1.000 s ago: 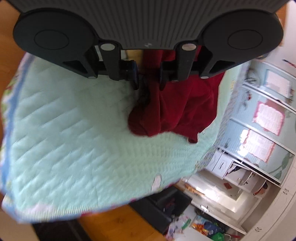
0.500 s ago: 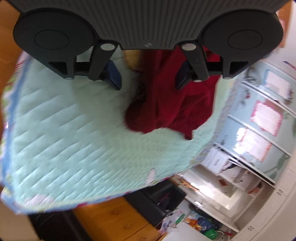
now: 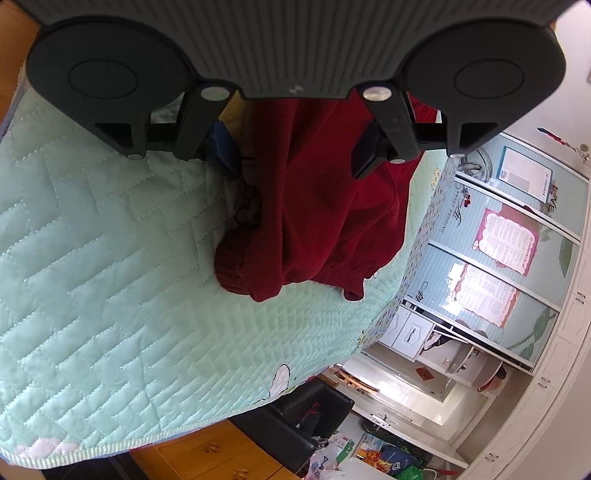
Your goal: Fold clothes
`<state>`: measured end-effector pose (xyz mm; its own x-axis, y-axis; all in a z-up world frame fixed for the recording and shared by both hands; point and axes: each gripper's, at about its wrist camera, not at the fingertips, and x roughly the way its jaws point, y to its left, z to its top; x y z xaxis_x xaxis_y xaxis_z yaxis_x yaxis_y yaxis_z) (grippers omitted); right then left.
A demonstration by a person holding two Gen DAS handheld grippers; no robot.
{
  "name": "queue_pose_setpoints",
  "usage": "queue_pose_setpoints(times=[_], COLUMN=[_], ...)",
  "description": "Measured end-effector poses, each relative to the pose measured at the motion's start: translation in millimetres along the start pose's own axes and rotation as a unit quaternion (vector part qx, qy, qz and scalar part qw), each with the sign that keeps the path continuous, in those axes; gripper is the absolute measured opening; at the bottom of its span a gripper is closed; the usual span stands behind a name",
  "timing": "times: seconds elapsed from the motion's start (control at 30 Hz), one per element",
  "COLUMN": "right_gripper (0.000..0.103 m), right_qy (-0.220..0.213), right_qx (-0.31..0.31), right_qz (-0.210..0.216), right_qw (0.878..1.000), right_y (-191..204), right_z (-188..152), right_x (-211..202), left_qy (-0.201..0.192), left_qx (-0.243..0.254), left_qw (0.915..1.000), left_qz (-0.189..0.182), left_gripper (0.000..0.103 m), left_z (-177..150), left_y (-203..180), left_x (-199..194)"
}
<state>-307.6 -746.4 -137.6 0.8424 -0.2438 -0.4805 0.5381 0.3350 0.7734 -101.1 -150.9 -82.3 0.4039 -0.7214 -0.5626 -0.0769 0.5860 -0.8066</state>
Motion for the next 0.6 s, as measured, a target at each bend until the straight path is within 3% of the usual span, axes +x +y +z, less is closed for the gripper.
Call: queue_pose_setpoints(times=[0.23, 0.27, 0.33, 0.43, 0.47, 0.53, 0.6], right_gripper=[0.081, 0.084, 0.086, 0.086, 0.085, 0.071, 0.047], right_qy=[-0.003, -0.005, -0.007, -0.012, -0.011, -0.005, 0.000], right_qx=[-0.027, -0.029, -0.034, -0.042, -0.038, -0.024, -0.009], right_qz=[-0.006, -0.006, -0.008, -0.007, -0.005, 0.001, 0.007], right_qw=[1.000, 1.000, 0.999, 0.999, 0.999, 1.000, 1.000], right_y=[10.5, 12.0, 15.0, 18.5, 17.3, 12.6, 8.0], right_z=[-4.3, -5.0, -6.4, -7.6, -7.7, -8.0, -8.3], right_x=[7.0, 8.1, 10.3, 13.8, 14.5, 15.1, 15.8], left_qy=[-0.037, -0.040, -0.047, -0.061, -0.066, -0.076, -0.083], left_qx=[0.021, 0.033, 0.051, 0.069, 0.073, 0.080, 0.096], left_qw=[0.9979, 0.9972, 0.9959, 0.9948, 0.9945, 0.9937, 0.9918], left_qz=[0.049, 0.055, 0.058, 0.044, 0.036, 0.019, 0.007], left_gripper=[0.050, 0.045, 0.011, 0.008, 0.008, 0.007, 0.007], left_z=[18.0, 23.3, 33.2, 40.7, 41.3, 42.5, 39.0], left_y=[-6.3, -9.5, -14.5, -24.0, -27.8, -35.5, -42.7], left_x=[23.8, 27.8, 33.8, 32.1, 28.8, 22.3, 10.2])
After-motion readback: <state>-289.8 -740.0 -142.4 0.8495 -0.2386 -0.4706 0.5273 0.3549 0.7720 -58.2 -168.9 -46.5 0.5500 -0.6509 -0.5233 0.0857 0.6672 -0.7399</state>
